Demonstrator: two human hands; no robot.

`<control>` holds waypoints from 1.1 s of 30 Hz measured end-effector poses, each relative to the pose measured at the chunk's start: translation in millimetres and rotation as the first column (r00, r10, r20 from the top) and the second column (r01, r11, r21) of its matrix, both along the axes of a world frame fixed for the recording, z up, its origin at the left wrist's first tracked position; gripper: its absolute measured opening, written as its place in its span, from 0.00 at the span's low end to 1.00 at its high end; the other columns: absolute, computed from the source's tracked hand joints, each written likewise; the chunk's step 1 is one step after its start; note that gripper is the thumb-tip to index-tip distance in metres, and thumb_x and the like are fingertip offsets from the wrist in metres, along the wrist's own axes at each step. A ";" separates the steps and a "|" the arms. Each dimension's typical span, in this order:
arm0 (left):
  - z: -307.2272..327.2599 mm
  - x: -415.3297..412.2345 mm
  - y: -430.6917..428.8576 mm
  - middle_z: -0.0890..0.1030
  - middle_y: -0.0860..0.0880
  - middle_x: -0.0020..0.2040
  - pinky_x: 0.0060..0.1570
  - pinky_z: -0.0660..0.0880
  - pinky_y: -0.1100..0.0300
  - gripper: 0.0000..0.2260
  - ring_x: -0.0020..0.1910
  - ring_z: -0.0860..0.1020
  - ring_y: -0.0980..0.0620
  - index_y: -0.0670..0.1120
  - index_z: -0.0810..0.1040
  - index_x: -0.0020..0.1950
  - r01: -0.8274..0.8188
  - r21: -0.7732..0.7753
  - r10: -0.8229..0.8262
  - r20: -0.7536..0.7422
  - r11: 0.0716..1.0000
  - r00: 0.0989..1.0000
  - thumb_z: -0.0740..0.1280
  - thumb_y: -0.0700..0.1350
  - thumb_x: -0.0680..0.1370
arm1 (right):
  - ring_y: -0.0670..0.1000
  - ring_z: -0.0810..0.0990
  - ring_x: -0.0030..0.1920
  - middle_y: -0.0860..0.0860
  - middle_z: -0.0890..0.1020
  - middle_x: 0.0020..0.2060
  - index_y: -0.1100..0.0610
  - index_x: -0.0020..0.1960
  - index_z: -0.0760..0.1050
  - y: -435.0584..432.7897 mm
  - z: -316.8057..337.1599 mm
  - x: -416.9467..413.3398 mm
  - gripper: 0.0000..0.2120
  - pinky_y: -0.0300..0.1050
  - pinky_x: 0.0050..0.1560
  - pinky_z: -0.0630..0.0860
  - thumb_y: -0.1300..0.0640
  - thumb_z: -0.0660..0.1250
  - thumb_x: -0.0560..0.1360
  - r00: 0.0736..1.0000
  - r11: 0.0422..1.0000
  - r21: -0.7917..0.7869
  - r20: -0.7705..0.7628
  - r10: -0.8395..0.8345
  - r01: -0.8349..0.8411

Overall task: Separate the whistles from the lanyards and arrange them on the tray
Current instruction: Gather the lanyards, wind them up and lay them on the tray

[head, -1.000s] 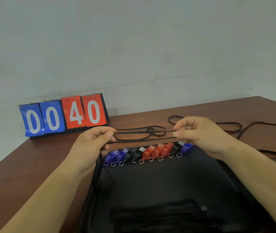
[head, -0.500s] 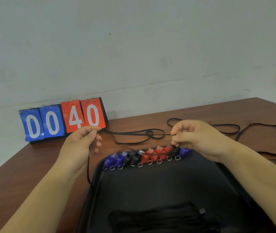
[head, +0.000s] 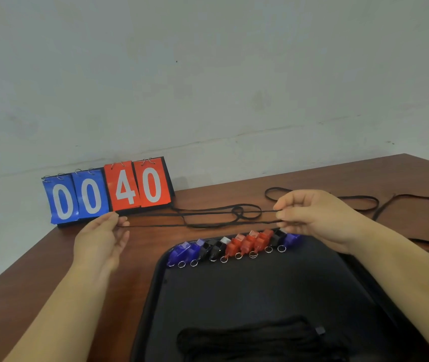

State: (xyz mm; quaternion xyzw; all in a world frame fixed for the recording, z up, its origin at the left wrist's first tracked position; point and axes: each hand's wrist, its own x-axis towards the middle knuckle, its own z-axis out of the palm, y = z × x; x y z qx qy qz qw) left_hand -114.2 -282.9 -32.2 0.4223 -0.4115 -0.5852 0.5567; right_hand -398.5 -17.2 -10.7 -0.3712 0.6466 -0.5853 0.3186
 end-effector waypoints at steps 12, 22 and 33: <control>-9.3 6.9 -18.4 0.86 0.48 0.54 0.50 0.81 0.55 0.11 0.53 0.85 0.51 0.47 0.76 0.65 0.098 0.130 -0.076 -0.166 0.987 0.983 0.67 0.46 0.83 | 0.49 0.86 0.42 0.53 0.86 0.38 0.59 0.50 0.81 1.3 -1.4 -0.2 0.05 0.44 0.47 0.83 0.68 0.71 0.77 0.997 0.998 0.036 -0.042 0.059 -0.057; -2.4 7.6 -12.8 0.85 0.51 0.46 0.32 0.80 0.65 0.16 0.34 0.84 0.59 0.48 0.76 0.68 0.191 0.218 -0.030 -0.583 0.957 0.812 0.71 0.46 0.81 | 0.51 0.84 0.41 0.56 0.84 0.40 0.62 0.50 0.80 5.4 -3.4 4.2 0.07 0.42 0.47 0.83 0.71 0.72 0.75 0.955 0.956 0.160 -0.127 0.266 -0.245; 1.0 9.2 -10.4 0.81 0.52 0.40 0.31 0.77 0.69 0.10 0.26 0.76 0.60 0.47 0.79 0.58 0.188 0.237 -0.024 -0.559 0.953 0.829 0.73 0.48 0.78 | 0.52 0.84 0.42 0.55 0.85 0.39 0.60 0.50 0.80 5.0 -4.2 8.2 0.07 0.42 0.47 0.82 0.69 0.73 0.74 0.927 0.929 0.238 -0.182 0.328 -0.282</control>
